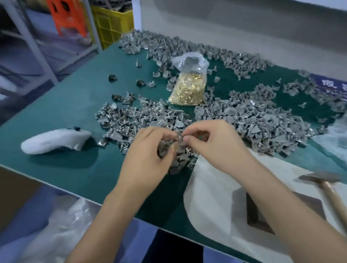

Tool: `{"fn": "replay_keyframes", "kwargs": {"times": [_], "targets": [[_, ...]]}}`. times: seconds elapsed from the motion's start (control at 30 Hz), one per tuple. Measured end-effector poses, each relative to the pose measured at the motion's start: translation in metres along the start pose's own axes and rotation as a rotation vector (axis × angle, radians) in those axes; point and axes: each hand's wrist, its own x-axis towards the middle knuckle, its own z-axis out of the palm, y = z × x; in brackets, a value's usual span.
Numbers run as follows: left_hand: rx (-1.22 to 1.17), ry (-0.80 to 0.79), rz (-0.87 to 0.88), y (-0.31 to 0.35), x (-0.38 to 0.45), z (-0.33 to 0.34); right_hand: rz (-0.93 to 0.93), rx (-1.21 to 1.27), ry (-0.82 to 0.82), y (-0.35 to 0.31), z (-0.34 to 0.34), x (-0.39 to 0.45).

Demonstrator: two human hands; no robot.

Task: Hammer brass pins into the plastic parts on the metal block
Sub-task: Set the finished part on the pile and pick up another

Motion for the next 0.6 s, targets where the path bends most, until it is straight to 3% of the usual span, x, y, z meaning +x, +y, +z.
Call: {"fn": "replay_keyframes", "kwargs": {"times": [0.13, 0.33, 0.6], "targets": [[0.137, 0.026, -0.03, -0.019, 0.005, -0.005, 0.017, -0.045, -0.001, -0.002, 0.017, 0.025], [0.079, 0.04, -0.033, -0.021, 0.009, -0.005, 0.031, -0.108, -0.025, -0.002, 0.029, 0.034], [-0.071, 0.145, 0.074, 0.022, 0.014, 0.004, 0.099, -0.089, 0.141, 0.045, -0.044, 0.002]]}}
